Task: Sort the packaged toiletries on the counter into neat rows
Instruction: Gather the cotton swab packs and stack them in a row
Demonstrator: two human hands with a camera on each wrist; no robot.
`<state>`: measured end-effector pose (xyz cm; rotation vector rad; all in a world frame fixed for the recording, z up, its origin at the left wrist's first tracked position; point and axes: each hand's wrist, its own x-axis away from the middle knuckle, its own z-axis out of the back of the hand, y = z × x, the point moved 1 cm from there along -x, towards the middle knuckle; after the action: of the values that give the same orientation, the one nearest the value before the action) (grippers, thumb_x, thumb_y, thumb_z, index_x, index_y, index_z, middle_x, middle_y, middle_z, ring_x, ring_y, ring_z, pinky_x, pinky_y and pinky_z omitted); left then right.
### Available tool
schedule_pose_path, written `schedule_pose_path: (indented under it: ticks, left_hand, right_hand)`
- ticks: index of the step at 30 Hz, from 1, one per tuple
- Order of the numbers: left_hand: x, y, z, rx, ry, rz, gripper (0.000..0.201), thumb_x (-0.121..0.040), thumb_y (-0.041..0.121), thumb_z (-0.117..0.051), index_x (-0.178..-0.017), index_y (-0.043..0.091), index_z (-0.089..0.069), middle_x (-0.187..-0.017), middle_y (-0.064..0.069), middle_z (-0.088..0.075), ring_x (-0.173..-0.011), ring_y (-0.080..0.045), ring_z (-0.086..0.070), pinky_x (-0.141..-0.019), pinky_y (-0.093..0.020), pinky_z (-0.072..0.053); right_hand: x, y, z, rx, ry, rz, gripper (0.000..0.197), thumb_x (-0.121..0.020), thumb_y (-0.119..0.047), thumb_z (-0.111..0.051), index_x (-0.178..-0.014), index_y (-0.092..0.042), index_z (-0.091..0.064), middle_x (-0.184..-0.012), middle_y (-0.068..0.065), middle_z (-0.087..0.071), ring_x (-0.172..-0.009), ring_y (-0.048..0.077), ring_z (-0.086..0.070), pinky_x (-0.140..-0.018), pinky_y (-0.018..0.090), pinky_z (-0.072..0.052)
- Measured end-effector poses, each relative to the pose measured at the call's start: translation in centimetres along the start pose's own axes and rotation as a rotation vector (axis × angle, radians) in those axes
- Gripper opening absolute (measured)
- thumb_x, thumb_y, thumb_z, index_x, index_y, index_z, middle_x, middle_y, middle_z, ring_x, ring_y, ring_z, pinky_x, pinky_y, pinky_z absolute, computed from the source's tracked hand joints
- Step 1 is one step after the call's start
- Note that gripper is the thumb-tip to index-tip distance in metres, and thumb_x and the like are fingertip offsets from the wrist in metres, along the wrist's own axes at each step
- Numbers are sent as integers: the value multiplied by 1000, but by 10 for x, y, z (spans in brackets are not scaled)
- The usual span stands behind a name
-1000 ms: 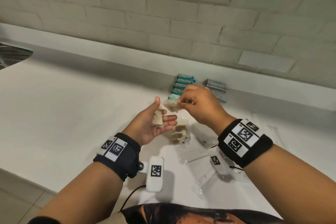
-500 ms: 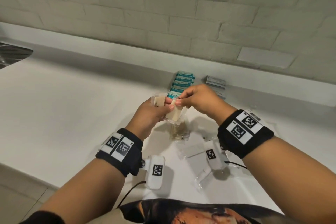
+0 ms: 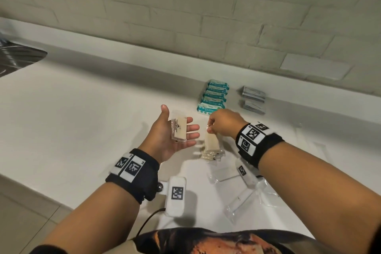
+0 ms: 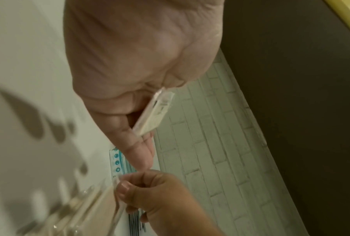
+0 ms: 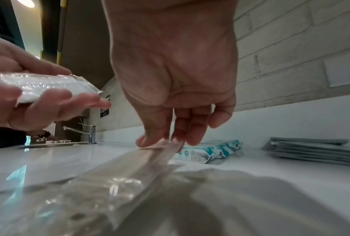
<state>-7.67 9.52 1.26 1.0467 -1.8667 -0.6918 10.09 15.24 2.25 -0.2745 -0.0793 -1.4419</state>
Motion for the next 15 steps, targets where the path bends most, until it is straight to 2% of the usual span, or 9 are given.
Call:
schedule_pose_path:
  ticks: [2,4,5,7,9,11,13,15]
  left_hand:
    - [-1,1,5,2,-22,4,90,-89,74,-10,-117,5,-60,-101,-15,-70,-79,-26,-68,-68,-34,-55]
    - [-2,2,6,-28,3,-15,76,-95,64,-17,-113,6,-63,-95,-13,-69,-71,-22,-64,-62,-31,-48]
    - [-3,1,4,-64,40,-39,60,-99,51,-25,-110,8,-64,-90,-10,-67,-67,-19,-59,-57,-28,-44]
    - [-5,-2,-2,-168,92,-108,27,-98,19,-38,-102,11,-63,-84,-6,-60,-62,-15,-55,-51,-23,-40]
    - [-6,-4,-11,-242,58,-185,27,-92,-2,-39,-98,13,-60,-82,-5,-59,-63,-15,-55,-47,-22,-42]
    - [-6,-6,-18,-318,29,-246,30,-90,-8,-44,-102,14,-60,-80,0,-61,-64,-12,-55,-56,-23,-43]
    - [-7,-7,-22,-393,19,-284,31,-88,-10,-50,-109,11,-58,-78,4,-63,-66,-10,-58,-65,-27,-43]
    - [-10,-7,-25,-436,17,-301,31,-86,-10,-52,-111,9,-57,-86,-3,-65,-75,-17,-60,-71,-31,-45]
  right_hand:
    - [0,2,1,-88,59,-31,31,-84,-44,-66,-110,-27,-67,-113,-5,-65,-104,18,-59,-93,36,-45]
    - [5,0,8,-373,144,-9,26,-87,-44,-63,-101,-22,-69,-102,-2,-69,-90,15,-62,-84,33,-51]
    - [10,-4,12,-542,163,0,27,-88,-43,-61,-97,-18,-69,-94,-1,-70,-80,13,-62,-75,29,-51]
    - [24,-15,20,-797,111,1,35,-89,-45,-59,-94,-12,-68,-82,1,-68,-65,12,-57,-58,23,-44]
    - [35,-22,23,-883,50,12,39,-87,-48,-61,-94,-10,-67,-77,0,-68,-59,12,-56,-53,22,-41]
    - [39,-21,23,-906,41,16,30,-85,-39,-68,-92,-10,-68,-73,-3,-67,-55,10,-56,-49,21,-40]
    - [40,-13,24,-930,88,6,11,-84,-21,-71,-83,-11,-68,-67,-3,-64,-53,9,-52,-44,15,-39]
    - [42,-6,28,-934,121,15,6,-82,-12,-71,-77,-10,-68,-63,-3,-61,-54,8,-50,-40,10,-37]
